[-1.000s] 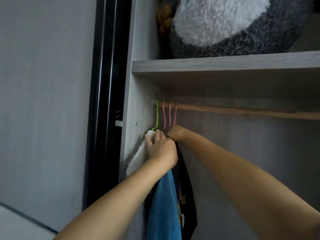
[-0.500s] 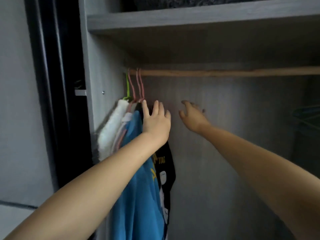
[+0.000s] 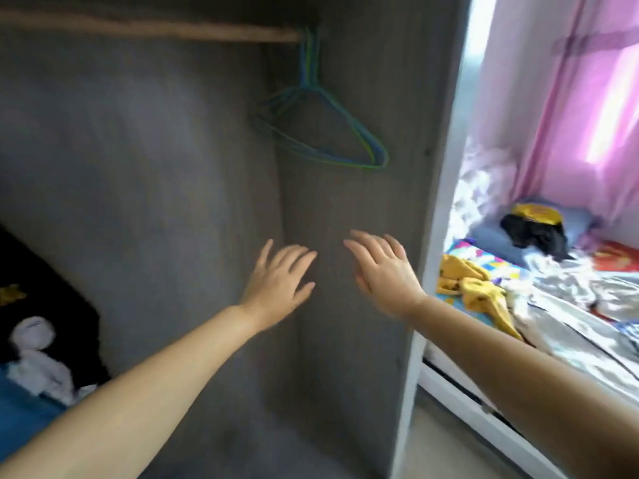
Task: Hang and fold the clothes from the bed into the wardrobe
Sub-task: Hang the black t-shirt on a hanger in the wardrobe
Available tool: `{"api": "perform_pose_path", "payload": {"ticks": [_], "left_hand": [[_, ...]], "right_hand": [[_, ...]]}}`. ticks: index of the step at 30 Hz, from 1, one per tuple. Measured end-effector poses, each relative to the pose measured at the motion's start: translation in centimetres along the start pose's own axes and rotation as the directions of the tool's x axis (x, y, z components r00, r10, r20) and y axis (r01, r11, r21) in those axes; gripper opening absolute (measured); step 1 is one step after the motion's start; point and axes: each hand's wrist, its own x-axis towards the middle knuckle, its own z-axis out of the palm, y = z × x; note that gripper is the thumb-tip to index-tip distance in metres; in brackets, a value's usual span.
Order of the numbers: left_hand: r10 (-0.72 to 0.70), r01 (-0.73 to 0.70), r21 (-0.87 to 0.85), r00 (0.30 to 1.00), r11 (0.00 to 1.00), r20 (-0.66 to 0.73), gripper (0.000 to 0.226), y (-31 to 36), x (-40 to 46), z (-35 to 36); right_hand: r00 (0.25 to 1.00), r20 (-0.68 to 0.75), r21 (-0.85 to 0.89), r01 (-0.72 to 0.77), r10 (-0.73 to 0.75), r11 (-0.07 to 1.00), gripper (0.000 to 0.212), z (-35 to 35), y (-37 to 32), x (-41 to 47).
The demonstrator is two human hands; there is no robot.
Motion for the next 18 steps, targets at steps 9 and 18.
{"api": "perform_pose_path", "payload": {"ticks": [9, 18], "left_hand": [[0.176, -0.120, -0.379, 0.977, 0.918, 0.118, 0.052, 27.6, 5.7, 7.8], [0.320, -0.061, -0.516, 0.844, 0.854, 0.430, 0.056, 48.7, 9.0, 14.1]], "right_hand": [[0.676, 0.277, -0.423, -0.552, 0.683, 0.718, 0.058, -7.8, 19.6, -28.2], [0.277, 0.295, -0.592, -0.699, 0.915, 0.402, 0.057, -16.2, 29.5, -47.2]]}}
